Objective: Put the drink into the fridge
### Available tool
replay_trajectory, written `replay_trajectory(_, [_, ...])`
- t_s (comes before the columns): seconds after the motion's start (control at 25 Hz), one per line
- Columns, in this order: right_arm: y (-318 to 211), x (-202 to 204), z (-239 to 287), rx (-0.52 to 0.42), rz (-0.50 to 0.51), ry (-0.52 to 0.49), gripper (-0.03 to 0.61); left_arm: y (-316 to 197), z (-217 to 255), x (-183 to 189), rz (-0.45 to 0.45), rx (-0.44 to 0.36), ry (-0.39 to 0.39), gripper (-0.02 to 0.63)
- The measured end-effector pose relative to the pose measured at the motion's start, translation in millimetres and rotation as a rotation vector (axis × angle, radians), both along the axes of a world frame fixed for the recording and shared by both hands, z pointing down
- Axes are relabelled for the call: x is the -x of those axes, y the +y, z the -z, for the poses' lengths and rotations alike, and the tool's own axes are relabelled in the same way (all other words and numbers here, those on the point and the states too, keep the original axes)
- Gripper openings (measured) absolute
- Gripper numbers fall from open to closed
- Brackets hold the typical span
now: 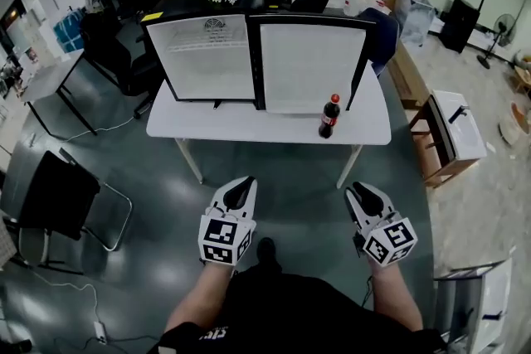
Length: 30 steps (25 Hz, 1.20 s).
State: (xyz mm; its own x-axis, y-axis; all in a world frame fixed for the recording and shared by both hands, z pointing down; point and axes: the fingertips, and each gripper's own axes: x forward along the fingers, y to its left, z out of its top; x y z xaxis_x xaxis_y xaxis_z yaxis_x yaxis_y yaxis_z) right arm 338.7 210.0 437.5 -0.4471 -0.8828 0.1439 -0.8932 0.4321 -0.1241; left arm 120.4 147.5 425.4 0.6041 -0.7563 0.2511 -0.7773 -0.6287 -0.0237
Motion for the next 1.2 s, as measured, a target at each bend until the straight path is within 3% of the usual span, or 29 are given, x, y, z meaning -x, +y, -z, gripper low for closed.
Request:
replay_trajectory(0.24, [-104,11,9,-0.003,-0.078,0.006,0.128,-107,-1,7,-0.084,0.020,0.008,0.018])
replay_trajectory(0.52, [-164,19,-12,0.035,-0.146,0.092,0.155,-179,-14,-4,-0.163,0.039,0.004,0.018])
replay_trajectory(0.76, [-201,-2,-47,0.083,-0.198,0.077,0.181,-213,-35,-42,-0.230,0.107,0.030,0.018])
replay_trajectory(0.96, [-225,-29,-72,0.107,-0.220,0.069,0.224,-229,-47,-82,-0.279,0.119,0.023,0.018])
replay_trajectory(1.2, [-257,-70,-100,0.126,-0.244,0.025,0.245,-254,-66,-133,-0.315,0.157,-0.033,0.018])
